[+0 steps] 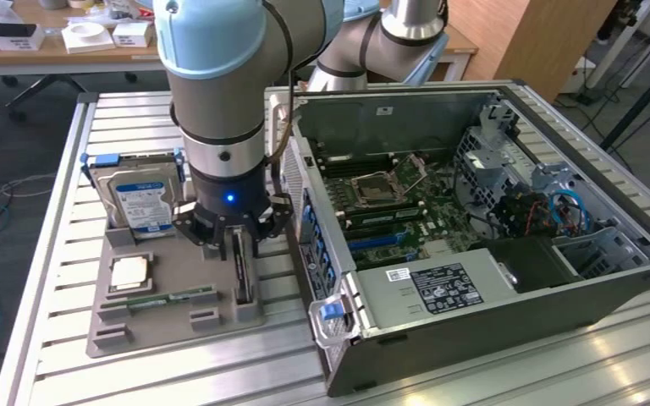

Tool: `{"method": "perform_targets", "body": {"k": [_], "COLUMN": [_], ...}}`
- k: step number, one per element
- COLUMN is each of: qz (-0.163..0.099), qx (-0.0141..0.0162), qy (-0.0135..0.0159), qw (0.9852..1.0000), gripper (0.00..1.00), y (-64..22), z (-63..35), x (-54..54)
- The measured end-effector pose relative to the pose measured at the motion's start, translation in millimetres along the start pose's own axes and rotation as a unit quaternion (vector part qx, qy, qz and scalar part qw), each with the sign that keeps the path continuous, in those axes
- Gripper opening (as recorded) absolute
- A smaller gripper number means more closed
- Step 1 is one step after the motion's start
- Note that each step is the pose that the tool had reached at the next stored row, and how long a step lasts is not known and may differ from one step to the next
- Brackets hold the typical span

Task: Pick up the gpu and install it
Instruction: 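Pick up the gpu and move the gpu toward the slot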

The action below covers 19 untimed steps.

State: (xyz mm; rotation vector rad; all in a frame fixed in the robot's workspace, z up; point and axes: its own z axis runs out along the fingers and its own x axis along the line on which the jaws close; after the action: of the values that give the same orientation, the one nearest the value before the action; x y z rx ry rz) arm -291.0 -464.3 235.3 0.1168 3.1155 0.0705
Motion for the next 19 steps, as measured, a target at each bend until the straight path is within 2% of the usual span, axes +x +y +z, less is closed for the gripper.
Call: {"method": "perform_targets", "body": {"k": [19], "qz": [0.0], "qx": [0.0], "qy": [0.0], "qw": [1.0], "gripper": [0.47], "y": [0.0], "z": [3.5], "x": [1.8]}}
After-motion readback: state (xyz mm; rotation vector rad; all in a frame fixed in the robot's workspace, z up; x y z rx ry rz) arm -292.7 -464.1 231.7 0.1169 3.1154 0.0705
